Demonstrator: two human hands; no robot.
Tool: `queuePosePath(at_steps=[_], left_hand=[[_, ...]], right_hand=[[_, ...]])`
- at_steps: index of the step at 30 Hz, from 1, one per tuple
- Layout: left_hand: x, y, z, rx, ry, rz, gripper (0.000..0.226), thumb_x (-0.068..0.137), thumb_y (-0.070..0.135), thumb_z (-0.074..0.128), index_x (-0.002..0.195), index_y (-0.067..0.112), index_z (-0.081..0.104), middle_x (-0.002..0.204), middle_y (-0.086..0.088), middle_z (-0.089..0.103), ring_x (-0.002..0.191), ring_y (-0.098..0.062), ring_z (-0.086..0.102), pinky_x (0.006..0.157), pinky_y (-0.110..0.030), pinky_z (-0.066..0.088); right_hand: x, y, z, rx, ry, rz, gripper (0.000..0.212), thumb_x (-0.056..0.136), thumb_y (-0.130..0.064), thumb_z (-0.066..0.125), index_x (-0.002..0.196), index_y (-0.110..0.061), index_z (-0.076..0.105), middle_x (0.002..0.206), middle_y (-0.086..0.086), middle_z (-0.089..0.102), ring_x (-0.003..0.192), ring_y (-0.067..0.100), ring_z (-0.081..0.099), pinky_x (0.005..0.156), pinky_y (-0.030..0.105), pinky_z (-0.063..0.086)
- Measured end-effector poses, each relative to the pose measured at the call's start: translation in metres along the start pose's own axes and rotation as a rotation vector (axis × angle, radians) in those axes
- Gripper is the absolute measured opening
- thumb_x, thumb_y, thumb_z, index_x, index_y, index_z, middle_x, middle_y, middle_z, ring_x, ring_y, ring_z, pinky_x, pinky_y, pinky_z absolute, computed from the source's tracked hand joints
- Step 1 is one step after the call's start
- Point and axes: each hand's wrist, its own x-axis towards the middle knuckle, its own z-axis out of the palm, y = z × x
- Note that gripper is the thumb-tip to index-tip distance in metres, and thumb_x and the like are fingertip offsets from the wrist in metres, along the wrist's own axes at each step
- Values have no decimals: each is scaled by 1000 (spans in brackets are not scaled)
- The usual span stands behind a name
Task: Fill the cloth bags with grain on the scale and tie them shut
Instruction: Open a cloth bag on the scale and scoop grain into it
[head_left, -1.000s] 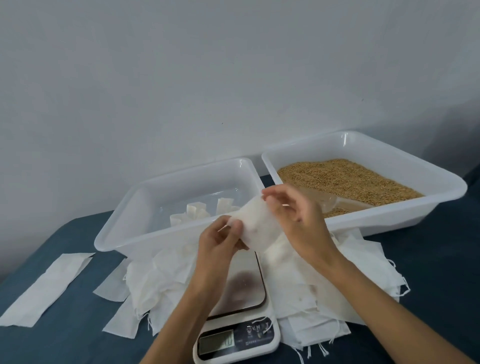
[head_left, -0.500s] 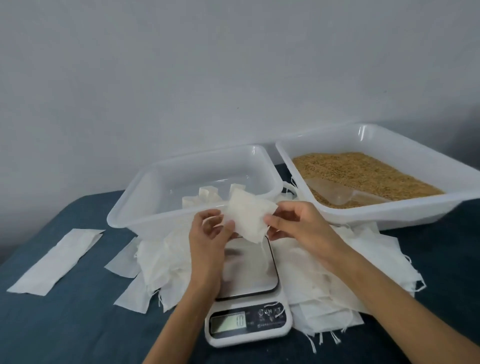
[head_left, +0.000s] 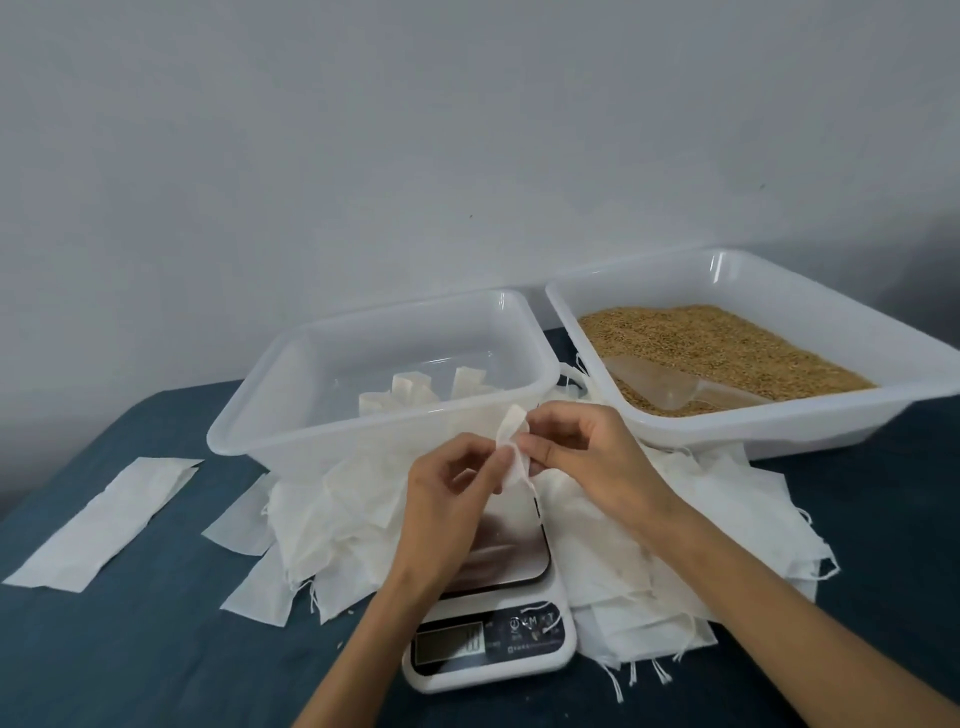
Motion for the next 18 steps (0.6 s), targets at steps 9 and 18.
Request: queuePosePath(at_steps=[9,18], left_hand=[[2,3,-2,-66,62,-15,25,103,25,60,83,20,74,77,-6,69,74,-20,63,76,-41,56],[0,1,2,-21,21,1,18,92,35,72,93,21,82,113,4,65,109,-17,65,89,-31,55]], right_hand=[[-7,6,6,-451,84,-176,17,94,-12,68,97,-25,77,90,-12,70,83,14,68,76,28,55],[-4,1,4,-114,32,-15,18,86,-26,79,103,-20,80,105,-4,76,98,21,71,87,31,58]])
